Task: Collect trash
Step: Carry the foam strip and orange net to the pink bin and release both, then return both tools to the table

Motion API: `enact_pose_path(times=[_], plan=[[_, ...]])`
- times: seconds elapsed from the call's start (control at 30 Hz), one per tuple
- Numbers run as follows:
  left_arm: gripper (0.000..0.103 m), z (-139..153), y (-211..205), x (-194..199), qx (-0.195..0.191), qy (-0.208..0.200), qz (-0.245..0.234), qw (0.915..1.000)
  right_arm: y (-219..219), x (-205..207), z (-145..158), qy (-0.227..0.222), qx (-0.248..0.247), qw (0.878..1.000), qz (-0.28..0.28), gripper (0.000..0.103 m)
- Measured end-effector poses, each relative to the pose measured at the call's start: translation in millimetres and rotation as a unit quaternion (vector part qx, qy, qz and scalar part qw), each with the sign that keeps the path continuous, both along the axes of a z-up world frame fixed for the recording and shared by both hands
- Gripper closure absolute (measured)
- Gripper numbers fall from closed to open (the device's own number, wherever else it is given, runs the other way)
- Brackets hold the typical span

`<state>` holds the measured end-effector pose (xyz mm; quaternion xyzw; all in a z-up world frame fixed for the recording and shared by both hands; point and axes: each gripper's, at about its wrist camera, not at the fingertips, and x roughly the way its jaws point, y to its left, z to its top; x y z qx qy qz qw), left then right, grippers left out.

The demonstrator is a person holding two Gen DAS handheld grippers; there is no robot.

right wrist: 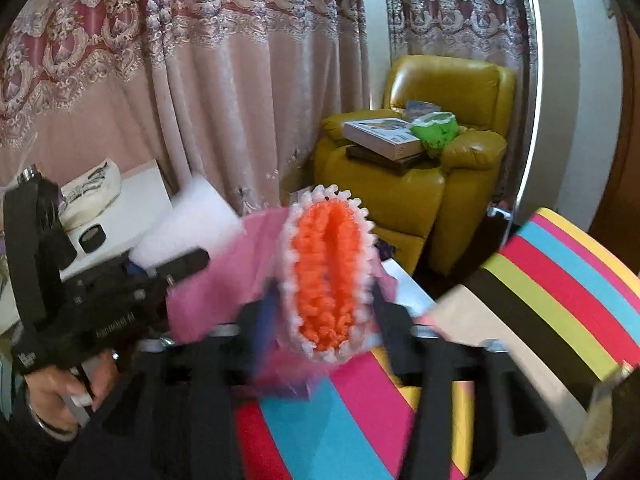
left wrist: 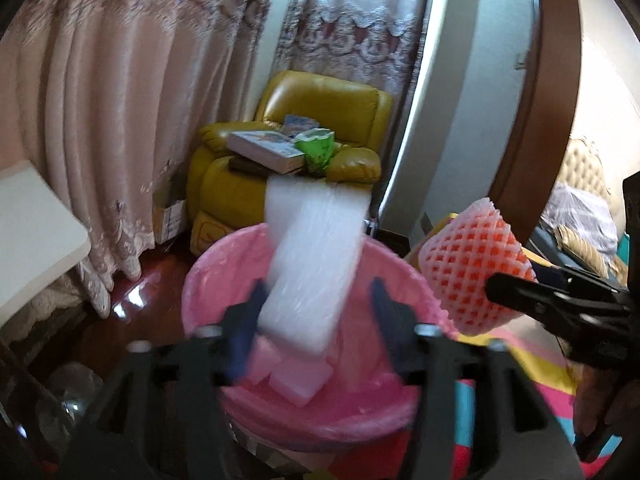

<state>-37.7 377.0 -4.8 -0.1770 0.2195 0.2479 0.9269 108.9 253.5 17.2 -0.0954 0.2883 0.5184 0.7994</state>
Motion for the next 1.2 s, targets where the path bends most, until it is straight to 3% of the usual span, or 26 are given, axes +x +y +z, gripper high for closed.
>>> enact_pose_path(times=[0.03, 0.1, 0.27, 0.43, 0.77, 0.97, 1.2], plan=[[0.029, -2, 2, -1, 0.000, 0.004, 0.011, 0.9999, -1, 2, 2, 0.007, 0.013, 1.000, -0.002, 0.023], [0.024, -5, -1, -4, 0.005, 0.009, 0.018, 0.9998, -9, 3, 6, 0.013, 0.031, 0.999, -0.003, 0.023], [0.005, -17, -25, -18, 0.037, 0.029, 0.030, 0.9985, -53, -5, 5, -0.001, 0.033, 0.999, -0.021, 0.023], [0.005, -29, -61, -23, 0.051, 0.043, 0.008, 0.9978, -99, -20, -7, -0.022, 0.015, 0.998, -0.048, 0.023], [0.005, -44, -149, 7, 0.068, 0.057, -0.105, 0.9906, -188, -30, -31, -0.056, -0.023, 0.990, -0.131, 0.023], [0.005, -61, -194, 21, 0.086, 0.077, -0.162, 0.9800, -261, -24, -39, -0.045, -0.023, 0.977, -0.209, 0.023], [0.005, -68, -219, 27, 0.098, 0.084, -0.189, 0.9736, -334, -7, -59, -0.007, -0.028, 0.956, -0.293, 0.023]])
